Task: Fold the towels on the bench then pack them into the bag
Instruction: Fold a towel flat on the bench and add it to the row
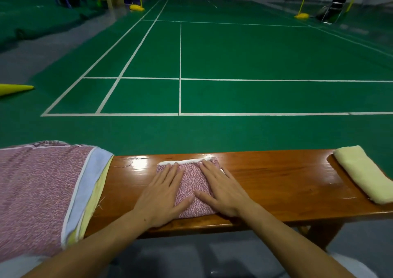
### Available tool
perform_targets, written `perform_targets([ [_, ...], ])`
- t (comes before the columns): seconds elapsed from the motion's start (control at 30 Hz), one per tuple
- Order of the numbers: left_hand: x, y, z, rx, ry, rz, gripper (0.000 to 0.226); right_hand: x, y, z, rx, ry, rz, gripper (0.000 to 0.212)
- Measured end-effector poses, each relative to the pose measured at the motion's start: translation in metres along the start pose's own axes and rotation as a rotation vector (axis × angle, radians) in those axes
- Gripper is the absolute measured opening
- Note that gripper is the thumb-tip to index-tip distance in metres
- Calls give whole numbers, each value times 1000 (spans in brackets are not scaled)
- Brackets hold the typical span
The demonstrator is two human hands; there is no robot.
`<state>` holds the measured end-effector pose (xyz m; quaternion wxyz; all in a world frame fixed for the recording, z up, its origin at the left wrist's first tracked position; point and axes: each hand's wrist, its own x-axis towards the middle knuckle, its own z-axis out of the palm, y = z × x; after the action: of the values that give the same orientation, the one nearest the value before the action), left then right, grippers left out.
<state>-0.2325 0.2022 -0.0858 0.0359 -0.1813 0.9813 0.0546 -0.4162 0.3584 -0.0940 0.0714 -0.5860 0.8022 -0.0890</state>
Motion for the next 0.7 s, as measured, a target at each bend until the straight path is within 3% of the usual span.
perform_targets([
  [0.2,-8,-16,-15,-113,-15,64,93,-5,11,-10,-27,-64,51,92],
  [0.33,-28,-29,-21,-203,146,210,71,-22,8,-21,90,144,-73,67],
  [0.43,-37,-27,-22,-249,179,242,69,-34,-1,-19,159,122,-169,53],
  [0.57,-41,-24,-22,-120,164,251,70,-42,-1,-14,95,55,-213,65],
  [0.7,-38,-23,-22,-45,221,287,45,-41,-1,-16,3,63,-235,70],
])
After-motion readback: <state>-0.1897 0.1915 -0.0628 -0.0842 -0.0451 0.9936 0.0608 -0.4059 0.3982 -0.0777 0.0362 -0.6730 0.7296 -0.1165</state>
